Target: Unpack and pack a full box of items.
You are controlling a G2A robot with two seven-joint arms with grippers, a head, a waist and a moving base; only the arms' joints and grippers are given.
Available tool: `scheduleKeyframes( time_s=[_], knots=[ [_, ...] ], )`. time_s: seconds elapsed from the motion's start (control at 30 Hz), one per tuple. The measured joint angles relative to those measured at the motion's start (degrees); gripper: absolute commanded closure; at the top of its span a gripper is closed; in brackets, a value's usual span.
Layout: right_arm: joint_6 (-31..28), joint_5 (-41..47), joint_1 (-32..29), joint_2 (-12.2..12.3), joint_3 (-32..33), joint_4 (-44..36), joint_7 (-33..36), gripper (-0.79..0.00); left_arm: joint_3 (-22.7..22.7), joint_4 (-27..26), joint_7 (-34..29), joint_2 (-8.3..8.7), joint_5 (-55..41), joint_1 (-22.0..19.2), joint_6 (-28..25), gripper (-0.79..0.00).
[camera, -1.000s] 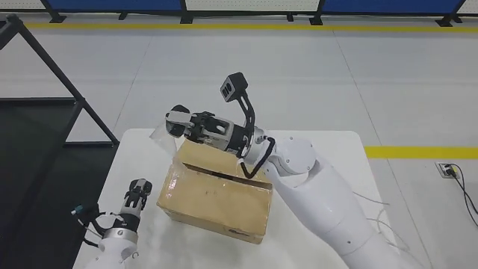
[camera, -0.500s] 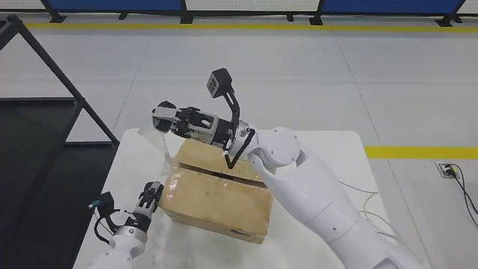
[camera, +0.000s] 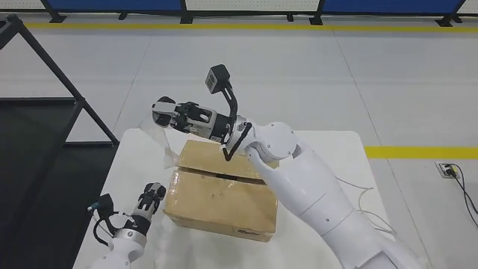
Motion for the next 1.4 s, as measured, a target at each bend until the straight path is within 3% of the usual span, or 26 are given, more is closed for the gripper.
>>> scheduleKeyframes(
  time_s=[0.23,0.83,1.4],
  knots=[
    [1.18,-0.07,-0.20,-0.45,0.81,1.79,2.11,0.000,-0.56,-0.84,3.72,-0.21,-1.39,0.07,-1.27,0.000],
    [1.20,-0.96,-1.65,-1.35,3.15,0.62,4.07,0.000,-0.30,-1.64,6.16,-0.51,-3.89,-0.24,-2.56,0.000],
    [0.36,-0.17,2.22,-4.71,1.65,6.21,3.85,0.000,-1.05,-2.19,9.47,-0.96,-8.13,1.26,-5.18,0.000]
  ],
)
